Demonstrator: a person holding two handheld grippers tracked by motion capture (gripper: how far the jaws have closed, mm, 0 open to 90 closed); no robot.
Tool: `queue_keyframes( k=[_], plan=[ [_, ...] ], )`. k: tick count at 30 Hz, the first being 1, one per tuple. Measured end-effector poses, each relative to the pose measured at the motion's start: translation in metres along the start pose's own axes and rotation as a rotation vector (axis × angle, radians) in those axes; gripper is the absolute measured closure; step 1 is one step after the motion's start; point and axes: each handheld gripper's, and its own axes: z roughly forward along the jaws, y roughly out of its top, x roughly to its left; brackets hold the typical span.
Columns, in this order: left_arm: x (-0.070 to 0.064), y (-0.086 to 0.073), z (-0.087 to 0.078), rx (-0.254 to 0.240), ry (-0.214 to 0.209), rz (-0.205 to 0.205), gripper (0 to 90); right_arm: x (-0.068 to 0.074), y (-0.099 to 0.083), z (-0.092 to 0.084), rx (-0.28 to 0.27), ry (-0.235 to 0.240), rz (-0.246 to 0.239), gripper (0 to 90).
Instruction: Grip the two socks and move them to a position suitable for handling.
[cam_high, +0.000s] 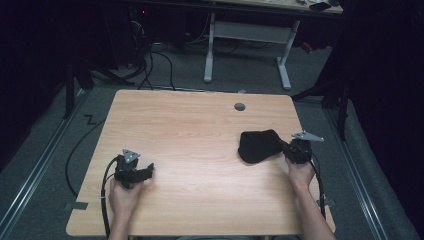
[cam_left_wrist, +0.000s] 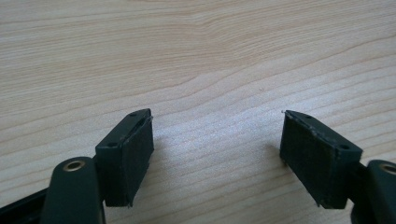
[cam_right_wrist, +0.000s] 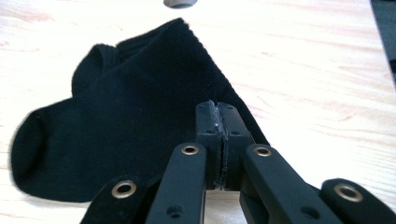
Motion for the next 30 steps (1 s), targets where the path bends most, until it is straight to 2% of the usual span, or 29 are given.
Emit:
queue_keyframes(
  k=[4,15,30],
  plan=[
    [0.000,0.000,0.000,0.000,0.000,0.000,26.1,0.002,0.006,-0.007,-0.016,0.001,-0.016,89.2],
    [0.000,0.000,0.000,0.000,0.000,0.000,26.1,0.015,0.032,-0.029,-0.103,0.022,-0.075,89.2],
    [0.000,0.000,0.000,0.000,0.000,0.000,26.1,0.040,0.057,-0.054,-0.168,0.063,-0.160,89.2]
  ],
)
